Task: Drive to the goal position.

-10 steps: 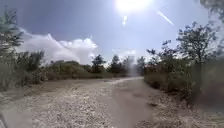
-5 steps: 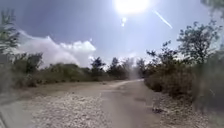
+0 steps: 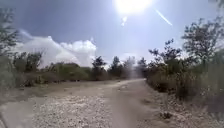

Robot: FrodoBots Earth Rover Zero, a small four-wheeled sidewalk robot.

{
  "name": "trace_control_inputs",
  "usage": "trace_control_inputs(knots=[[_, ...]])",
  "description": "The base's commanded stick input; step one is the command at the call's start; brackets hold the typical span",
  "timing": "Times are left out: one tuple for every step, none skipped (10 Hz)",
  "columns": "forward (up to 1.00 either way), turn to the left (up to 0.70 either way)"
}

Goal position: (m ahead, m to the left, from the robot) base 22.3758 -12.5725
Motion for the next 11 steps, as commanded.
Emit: trace_control_inputs(knots=[[0.45,0.02],[0.45,0.02],[0.45,0.02],[0.45,0.02],[0.45,0.02],[0.45,0.02],[0.45,0.02],[0.45,0.02],[0.45,0.02],[0.45,0.02],[0.45,0.02]])
